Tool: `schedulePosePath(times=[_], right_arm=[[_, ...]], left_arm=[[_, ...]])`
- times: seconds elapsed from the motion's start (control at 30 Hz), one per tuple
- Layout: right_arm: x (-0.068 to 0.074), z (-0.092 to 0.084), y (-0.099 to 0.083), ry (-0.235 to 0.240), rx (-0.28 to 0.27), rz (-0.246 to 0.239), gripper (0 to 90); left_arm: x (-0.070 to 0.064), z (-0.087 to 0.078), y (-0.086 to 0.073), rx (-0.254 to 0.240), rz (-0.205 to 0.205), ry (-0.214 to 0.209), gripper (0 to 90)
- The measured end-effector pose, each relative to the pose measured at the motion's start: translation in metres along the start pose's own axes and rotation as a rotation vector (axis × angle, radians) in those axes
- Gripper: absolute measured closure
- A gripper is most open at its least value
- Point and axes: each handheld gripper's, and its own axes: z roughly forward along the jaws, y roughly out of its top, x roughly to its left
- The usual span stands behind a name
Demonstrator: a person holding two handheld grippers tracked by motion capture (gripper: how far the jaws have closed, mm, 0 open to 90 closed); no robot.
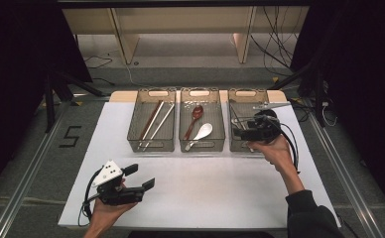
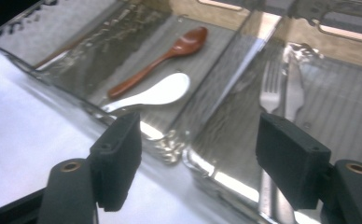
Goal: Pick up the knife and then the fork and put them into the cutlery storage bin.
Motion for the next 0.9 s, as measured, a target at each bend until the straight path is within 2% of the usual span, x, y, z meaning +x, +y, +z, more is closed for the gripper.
schedulePosePath(times=[0.3,0.53,0.9], right_arm=[[0.021,-0.01,-0.014,0.043,-0.06,-0.019,28.3],[0.027,-0.012,-0.026,0.075,-0.092,-0.008,27.2],[0.035,-0.018,-0.047,0.086,-0.131,-0.006,27.2]], left_arm=[[0.0,0.001,0.0,0.003,0.002,-0.002,18.5],[-0.001,0.001,0.0,0.003,0.003,-0.004,18.5],[-0.001,0.002,-0.001,0.012,0.003,-0.01,18.5]])
